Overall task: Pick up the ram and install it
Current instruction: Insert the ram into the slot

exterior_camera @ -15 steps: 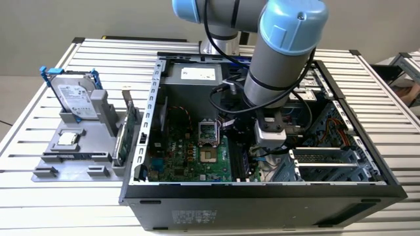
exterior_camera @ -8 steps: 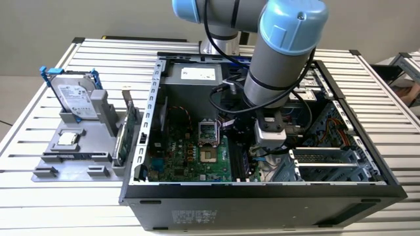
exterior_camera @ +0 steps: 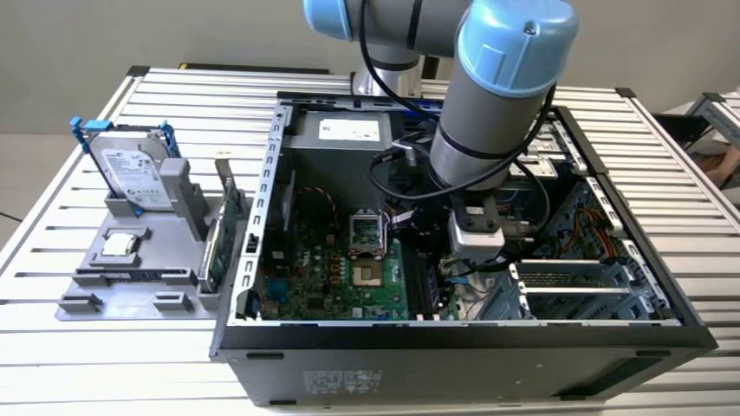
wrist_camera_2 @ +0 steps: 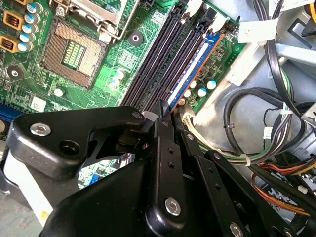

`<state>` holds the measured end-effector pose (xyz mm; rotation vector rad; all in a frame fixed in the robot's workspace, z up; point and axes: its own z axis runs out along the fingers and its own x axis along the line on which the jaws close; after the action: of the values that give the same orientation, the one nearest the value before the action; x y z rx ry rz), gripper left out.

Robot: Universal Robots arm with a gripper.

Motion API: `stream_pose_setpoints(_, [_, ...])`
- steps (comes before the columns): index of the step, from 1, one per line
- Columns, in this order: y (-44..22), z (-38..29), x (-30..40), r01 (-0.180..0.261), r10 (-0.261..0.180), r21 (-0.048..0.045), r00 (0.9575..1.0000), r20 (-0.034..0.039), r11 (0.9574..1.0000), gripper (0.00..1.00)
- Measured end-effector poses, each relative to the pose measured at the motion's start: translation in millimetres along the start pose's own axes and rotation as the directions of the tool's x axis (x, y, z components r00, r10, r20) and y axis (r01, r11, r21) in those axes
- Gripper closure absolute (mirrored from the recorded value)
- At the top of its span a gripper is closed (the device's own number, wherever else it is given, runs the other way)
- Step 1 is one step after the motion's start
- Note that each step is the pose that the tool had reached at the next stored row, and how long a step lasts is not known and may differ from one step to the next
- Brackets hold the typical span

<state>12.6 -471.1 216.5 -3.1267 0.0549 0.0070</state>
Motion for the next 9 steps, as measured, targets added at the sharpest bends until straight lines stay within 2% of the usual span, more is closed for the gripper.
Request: stream_pose_setpoints(9, [-0.7, 0.0, 1.8, 0.001, -0.001, -0.0002, 1.0, 0.0, 1.0, 1.0])
